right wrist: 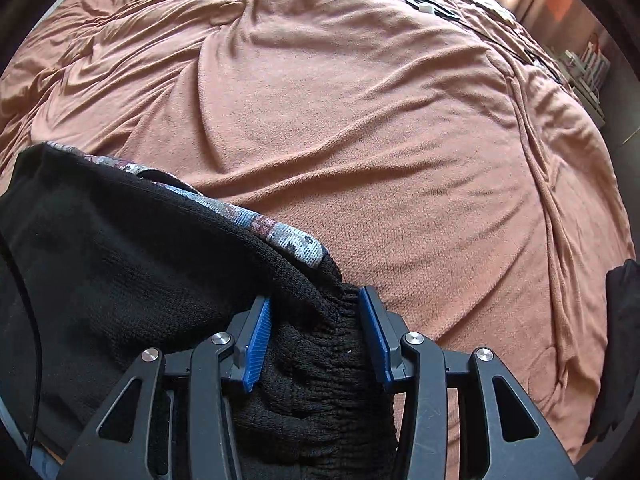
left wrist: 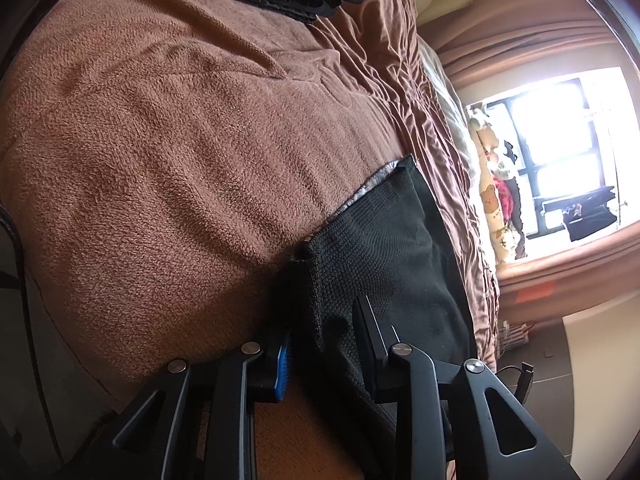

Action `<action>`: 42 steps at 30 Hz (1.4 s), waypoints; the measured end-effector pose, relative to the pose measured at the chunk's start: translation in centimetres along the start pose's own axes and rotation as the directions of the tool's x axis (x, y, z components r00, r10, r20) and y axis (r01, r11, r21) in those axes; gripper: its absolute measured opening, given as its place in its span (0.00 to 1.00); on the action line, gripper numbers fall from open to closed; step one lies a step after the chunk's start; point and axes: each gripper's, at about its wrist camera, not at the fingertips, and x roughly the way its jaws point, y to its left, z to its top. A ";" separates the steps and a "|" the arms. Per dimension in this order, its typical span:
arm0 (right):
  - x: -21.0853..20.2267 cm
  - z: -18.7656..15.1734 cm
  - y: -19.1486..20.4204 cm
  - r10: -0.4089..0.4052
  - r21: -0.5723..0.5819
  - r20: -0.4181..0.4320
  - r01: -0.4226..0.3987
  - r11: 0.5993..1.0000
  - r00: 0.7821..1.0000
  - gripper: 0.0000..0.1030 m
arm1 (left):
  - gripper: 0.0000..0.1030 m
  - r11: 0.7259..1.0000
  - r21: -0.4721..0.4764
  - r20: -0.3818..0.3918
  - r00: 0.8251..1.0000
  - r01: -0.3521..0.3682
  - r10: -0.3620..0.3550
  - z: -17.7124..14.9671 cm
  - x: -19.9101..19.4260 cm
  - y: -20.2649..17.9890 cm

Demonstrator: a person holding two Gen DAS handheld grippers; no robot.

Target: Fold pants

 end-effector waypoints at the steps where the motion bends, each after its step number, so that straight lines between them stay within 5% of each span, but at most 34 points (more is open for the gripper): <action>1: 0.2 -0.1 -0.1 -0.004 0.012 0.007 0.003 1.000 1.000 0.40 | 0.20 1.000 -0.001 0.000 1.000 -0.003 0.003 0.1 0.1 0.1; 3: 0.2 -0.2 -0.1 -0.013 0.037 0.016 0.013 0.999 1.000 0.40 | 0.12 1.000 -0.011 -0.004 1.000 0.003 -0.003 0.3 0.1 0.5; 9: -3.6 -1.1 0.7 -0.013 0.039 0.058 0.011 0.999 0.998 0.40 | 0.08 0.998 0.002 -0.017 0.998 0.060 -0.060 0.6 -0.5 0.6; 17: -9.1 -4.5 4.1 0.161 -0.013 0.143 -0.161 0.987 0.977 0.40 | 0.08 0.991 0.040 -0.050 0.991 0.125 -0.123 1.1 -1.4 -0.2; 27: -11.1 -8.6 8.1 0.302 -0.071 0.164 -0.294 0.953 0.939 0.39 | 0.08 0.988 0.023 -0.102 0.984 0.150 -0.147 1.5 -1.2 -0.3; 33: -10.0 -10.9 10.5 0.369 -0.083 0.129 -0.360 0.929 0.921 0.20 | 0.08 0.986 0.011 -0.124 0.978 0.169 -0.166 1.4 -1.0 0.4; 42: -9.4 -13.9 12.0 0.439 -0.083 0.125 -0.431 0.898 0.890 0.11 | 0.08 0.981 0.006 -0.145 0.971 0.194 -0.191 1.4 -0.9 1.2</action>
